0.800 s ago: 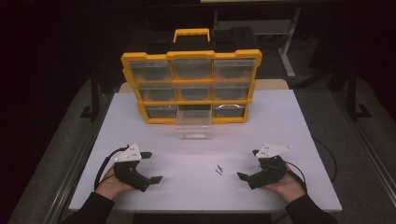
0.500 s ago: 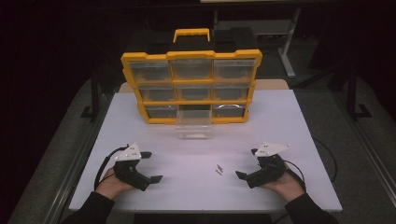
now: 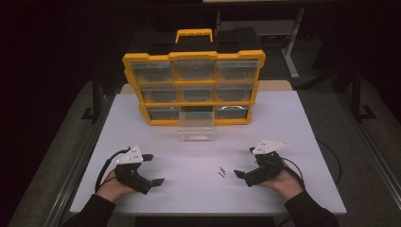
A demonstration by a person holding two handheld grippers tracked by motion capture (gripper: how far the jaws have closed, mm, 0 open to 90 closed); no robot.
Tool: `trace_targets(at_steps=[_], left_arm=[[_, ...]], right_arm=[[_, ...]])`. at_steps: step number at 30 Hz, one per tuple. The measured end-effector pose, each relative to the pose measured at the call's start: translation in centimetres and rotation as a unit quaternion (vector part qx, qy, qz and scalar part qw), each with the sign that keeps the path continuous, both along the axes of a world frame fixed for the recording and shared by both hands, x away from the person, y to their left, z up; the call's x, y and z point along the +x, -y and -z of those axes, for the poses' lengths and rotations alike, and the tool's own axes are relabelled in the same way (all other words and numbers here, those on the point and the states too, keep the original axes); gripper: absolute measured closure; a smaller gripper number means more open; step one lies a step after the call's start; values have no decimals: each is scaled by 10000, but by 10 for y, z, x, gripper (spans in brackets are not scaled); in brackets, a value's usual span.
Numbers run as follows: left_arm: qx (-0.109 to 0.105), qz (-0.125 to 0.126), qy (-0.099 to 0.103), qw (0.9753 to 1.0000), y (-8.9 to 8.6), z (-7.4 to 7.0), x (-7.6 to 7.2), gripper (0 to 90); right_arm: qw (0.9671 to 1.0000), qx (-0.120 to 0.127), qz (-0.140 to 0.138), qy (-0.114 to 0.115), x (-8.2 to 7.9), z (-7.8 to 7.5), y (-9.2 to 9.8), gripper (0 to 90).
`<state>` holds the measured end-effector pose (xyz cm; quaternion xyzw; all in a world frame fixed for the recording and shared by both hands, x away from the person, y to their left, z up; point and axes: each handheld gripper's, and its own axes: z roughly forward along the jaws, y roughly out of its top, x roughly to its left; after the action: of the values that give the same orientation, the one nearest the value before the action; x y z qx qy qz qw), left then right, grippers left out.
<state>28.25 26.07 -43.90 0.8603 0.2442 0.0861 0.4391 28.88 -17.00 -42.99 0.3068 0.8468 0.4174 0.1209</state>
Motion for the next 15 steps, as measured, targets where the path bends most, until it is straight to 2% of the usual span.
trace_targets(at_steps=[15], left_arm=[[-61,-37,-24,10000,0,1,1,0]], right_arm=[[9999,-68,-134,-70,9,-3,-13,0]])
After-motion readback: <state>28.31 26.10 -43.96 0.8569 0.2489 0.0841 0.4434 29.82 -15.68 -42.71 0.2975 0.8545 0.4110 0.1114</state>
